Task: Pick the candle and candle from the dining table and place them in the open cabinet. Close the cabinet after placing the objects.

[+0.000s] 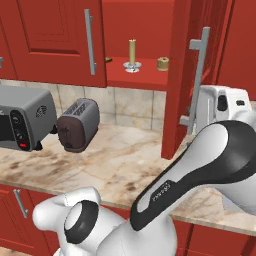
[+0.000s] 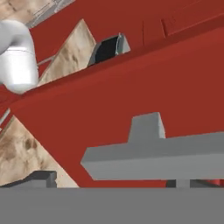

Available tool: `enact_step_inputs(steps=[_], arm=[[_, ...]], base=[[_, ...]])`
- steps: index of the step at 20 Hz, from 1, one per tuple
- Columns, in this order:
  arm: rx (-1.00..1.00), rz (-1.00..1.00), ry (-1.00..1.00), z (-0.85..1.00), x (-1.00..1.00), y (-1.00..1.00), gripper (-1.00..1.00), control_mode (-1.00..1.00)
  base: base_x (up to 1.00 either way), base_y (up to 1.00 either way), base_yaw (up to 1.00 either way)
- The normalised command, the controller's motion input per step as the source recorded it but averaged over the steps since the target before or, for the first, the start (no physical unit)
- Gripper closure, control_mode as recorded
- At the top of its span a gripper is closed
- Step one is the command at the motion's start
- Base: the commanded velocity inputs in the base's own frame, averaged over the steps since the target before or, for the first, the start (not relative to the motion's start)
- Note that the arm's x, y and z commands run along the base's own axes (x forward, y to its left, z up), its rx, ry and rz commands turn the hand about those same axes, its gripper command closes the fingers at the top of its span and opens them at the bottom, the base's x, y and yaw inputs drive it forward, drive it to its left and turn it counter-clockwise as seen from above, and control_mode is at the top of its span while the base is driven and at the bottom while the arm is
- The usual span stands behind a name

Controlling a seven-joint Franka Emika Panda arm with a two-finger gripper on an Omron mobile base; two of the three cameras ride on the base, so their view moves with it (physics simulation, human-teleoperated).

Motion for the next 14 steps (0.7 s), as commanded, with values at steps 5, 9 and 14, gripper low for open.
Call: enact_step_inputs(steps=[5,9,14], arm=[[-0.16,0.00,0.00,0.00,0.19,0.49,-1.00,-1.00],[-0.13,0.00,0.00,-0.01,0.26,0.51,-1.00,-1.00],[-0.08,0.00,-0.01,-0.14,0.32,0.55,-1.00,-1.00]], base=[[0.00,0.00,0.00],[0.00,0.00,0.00],[0.00,0.00,0.00]])
